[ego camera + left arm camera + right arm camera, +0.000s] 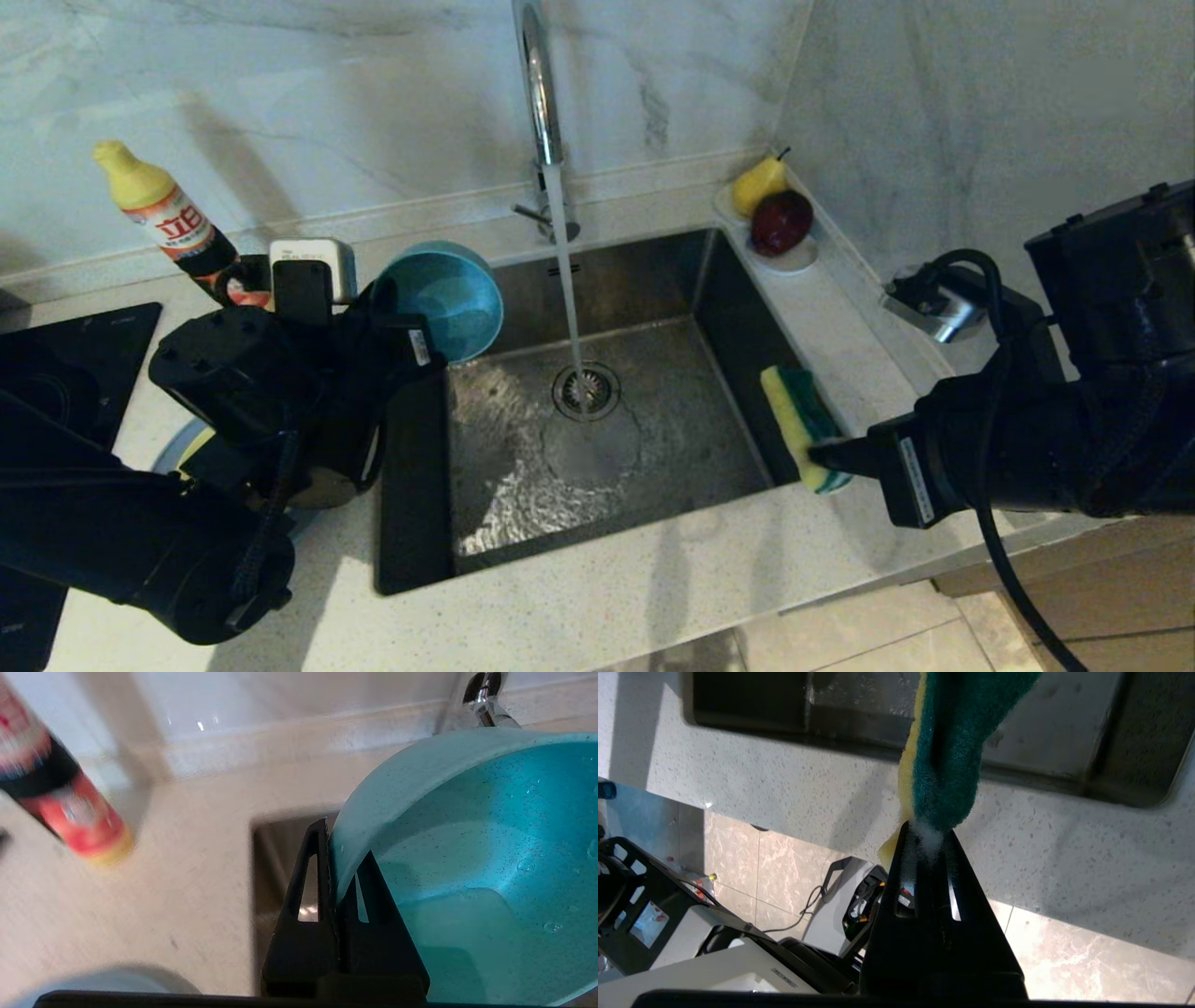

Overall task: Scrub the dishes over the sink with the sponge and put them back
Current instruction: Wash the bowl, then wipe the bowl

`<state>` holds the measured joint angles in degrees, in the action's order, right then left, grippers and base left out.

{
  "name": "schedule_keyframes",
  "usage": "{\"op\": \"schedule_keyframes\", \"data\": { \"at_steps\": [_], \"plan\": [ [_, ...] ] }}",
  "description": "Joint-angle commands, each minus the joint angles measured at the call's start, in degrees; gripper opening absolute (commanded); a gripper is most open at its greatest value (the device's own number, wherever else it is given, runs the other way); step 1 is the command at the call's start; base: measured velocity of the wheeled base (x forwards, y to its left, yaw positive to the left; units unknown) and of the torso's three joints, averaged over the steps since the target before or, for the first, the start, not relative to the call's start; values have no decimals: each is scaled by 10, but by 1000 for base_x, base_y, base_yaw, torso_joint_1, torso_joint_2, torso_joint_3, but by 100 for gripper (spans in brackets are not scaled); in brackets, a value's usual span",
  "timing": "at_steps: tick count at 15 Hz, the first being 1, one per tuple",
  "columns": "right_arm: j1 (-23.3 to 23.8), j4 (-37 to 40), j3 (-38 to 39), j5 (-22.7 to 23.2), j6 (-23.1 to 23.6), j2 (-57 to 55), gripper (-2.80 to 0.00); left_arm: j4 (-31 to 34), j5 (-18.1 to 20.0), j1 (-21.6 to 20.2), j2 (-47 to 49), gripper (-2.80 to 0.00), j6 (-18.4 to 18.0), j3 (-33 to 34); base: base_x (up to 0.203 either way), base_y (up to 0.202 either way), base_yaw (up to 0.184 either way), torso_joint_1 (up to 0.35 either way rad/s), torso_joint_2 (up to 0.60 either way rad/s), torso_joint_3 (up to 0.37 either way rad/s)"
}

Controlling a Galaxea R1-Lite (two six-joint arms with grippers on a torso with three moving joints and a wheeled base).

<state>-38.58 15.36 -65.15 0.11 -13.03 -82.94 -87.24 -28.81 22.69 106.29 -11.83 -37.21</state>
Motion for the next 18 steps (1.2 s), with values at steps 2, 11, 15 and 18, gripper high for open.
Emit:
{"op": "schedule_keyframes", "data": {
  "at_steps": [2, 11, 15, 18],
  "plan": [
    [1, -19, 19, -1, 0, 7, -280, 25, -4, 1, -8, -280, 36, 8, 0, 0, 0, 0, 0, 0],
    [1, -32, 39, 1, -2, 47, -280, 699, 17, 0, -130, -280, 269, -186, 0, 0, 0, 0, 0, 0],
    [18, -23, 34, 45, -6, 52, -280, 1053, 153, 8, -206, -280, 365, -314, 0, 0, 0, 0, 0, 0],
    [19, 18, 10, 96, -6, 59, -280, 1212, 241, 36, -232, -280, 372, -346, 0, 0, 0, 0, 0, 0]
  ]
}}
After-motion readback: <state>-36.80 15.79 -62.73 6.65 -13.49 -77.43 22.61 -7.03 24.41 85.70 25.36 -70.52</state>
